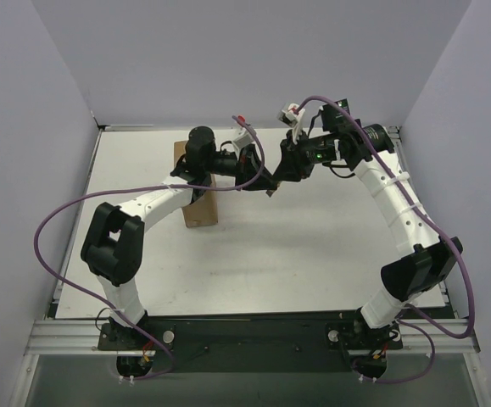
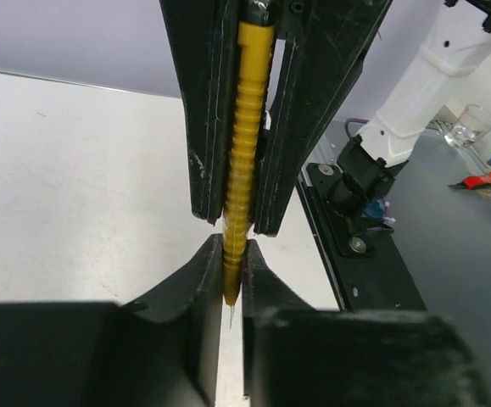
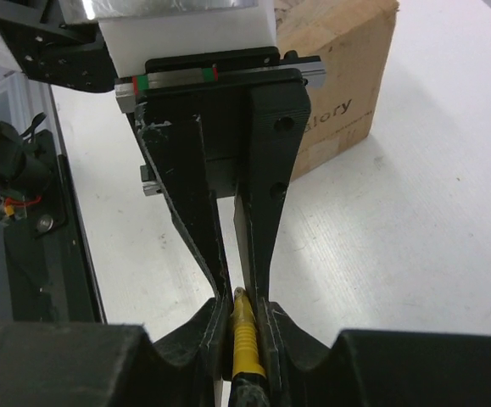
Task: Unpack the express box
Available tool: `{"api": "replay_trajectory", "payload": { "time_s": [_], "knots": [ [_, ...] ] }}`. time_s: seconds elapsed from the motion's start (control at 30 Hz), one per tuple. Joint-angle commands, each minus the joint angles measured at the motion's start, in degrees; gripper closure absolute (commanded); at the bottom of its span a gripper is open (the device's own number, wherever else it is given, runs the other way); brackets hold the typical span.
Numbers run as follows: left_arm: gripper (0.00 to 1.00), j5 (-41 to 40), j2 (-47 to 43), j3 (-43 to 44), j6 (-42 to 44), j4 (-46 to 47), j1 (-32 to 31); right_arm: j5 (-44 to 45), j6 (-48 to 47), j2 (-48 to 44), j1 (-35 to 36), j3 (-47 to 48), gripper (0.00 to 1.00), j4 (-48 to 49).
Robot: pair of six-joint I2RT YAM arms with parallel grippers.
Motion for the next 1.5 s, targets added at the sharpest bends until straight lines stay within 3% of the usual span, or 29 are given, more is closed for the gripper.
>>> {"api": "replay_trajectory", "payload": {
  "time_s": [0.0, 0.03, 0.13, 0.3, 0.33, 0.37, 0.43, 0.57, 0.7, 0.83, 0.9, 0.97, 1.23, 1.37, 1.47],
  "knots": [
    [0.72, -7.3, -1.44, 4.49, 4.95, -6.71, 1.32, 7.29, 5.09, -1.66, -2.02, 1.24, 1.0, 1.99],
    [0.64, -9.13, -2.05, 5.2, 6.02, -8.81, 1.76, 12.18, 7.03, -2.1, -2.55, 1.5, 1.0, 2.87],
    [0.56, -13.44, -3.89, 10.03, 8.66, -13.38, 2.9, 16.79, 13.28, -3.42, -4.83, 2.47, 1.0, 5.77],
    [0.56, -23.2, -9.69, 13.38, 9.97, -16.56, 8.96, 20.32, 14.26, -5.36, -5.81, 0.54, 1.0, 7.36],
    [0.6, -24.52, -11.96, 13.73, 11.2, -20.22, 9.93, 20.15, 12.78, -5.71, -5.72, 0.19, 1.0, 7.62],
    [0.78, -27.32, -13.2, 13.65, 15.13, -22.78, 12.2, 20.14, 11.72, -5.63, -5.63, -0.34, 1.0, 7.71],
    [0.99, -31.02, -17.93, 9.81, 20.07, -29.53, 14.23, 19.62, 11.36, -5.62, -5.19, -0.52, 1.0, 8.15],
    [1.0, -44.55, -27.7, -4.75, 30.97, -33.18, 18.19, 18.13, 14.69, -4.05, -5.19, 0.36, 1.0, 8.5],
    [1.0, -60.44, -33.69, -17.16, 32.04, -33.53, 21.62, 19.0, 15.83, -1.33, -4.66, 2.99, 1.0, 8.41],
    [1.0, -66.71, -35.45, -24.31, 30.82, -31.87, 22.42, 22.68, 18.82, 0.53, -4.4, 4.32, 1.0, 9.55],
    [1.0, -65.76, -34.75, -25.72, 29.32, -31.77, 22.33, 37.83, 21.45, 0.7, -2.65, 3.97, 1.0, 11.22],
    [1.0, -59.72, -33.87, -27.48, 29.06, -31.69, 21.98, 46.83, 23.05, 0.62, -1.5, 2.91, 1.0, 14.12],
    [1.0, -32.64, -32.81, -31.97, 29.93, -28.08, 20.14, 43.09, 24.19, 0.09, -1.76, 1.16, 1.0, 14.65],
    [1.0, -32.17, -34.48, -34.77, 40.53, -30.45, 13.47, 42.82, 23.84, -0.09, -1.85, -0.43, 1.0, 14.74],
    [1.0, -31.92, -34.75, -36.36, 41.19, -30.81, 11.52, 40.72, 23.57, 0.09, -1.76, -0.78, 1.0, 14.74]
  ]
}}
